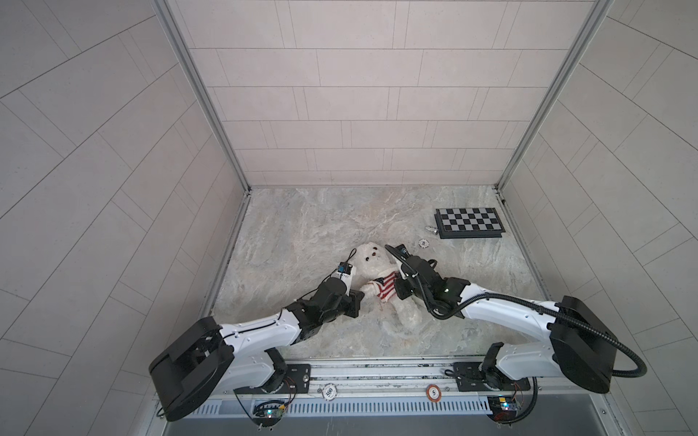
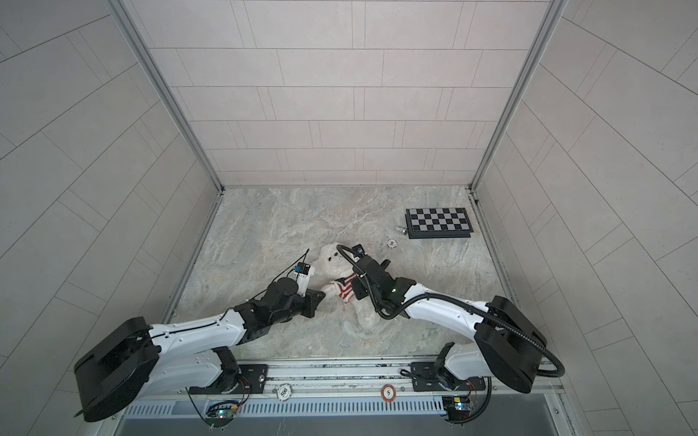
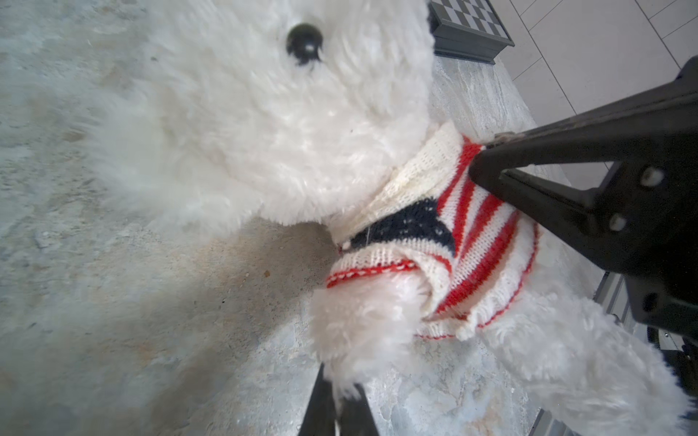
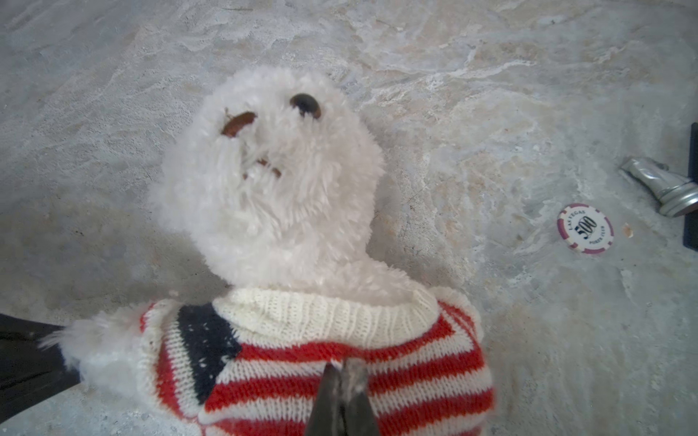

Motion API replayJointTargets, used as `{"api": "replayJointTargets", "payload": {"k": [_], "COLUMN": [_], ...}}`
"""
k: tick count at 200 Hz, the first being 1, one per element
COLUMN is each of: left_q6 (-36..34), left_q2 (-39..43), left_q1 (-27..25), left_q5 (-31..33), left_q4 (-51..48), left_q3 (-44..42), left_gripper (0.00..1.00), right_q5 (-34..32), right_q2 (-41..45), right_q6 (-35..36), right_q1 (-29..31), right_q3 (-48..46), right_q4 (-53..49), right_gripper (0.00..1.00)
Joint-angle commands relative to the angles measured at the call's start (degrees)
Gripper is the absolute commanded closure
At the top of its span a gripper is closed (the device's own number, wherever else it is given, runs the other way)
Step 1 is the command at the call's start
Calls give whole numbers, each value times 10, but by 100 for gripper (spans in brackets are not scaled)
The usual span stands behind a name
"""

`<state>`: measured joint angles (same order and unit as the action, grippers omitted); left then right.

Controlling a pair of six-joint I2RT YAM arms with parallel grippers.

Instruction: Dress the teddy bear

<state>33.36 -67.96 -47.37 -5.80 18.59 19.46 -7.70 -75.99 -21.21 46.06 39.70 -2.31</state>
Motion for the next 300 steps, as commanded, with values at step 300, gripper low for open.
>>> {"api": "replayJointTargets", "payload": {"k": [300], "left_q6": [-46], "left_q2": [0], "left_q1": [67], "left_q5": [26], "left_q4": [-52], "left_q3": [-24], "left_gripper": [100], "right_q5": [-24], "right_q2": [75], "right_q6": [-51], "right_q1": [-4], "right_q3": [-46], "right_q4": [1], "right_gripper": [83]}}
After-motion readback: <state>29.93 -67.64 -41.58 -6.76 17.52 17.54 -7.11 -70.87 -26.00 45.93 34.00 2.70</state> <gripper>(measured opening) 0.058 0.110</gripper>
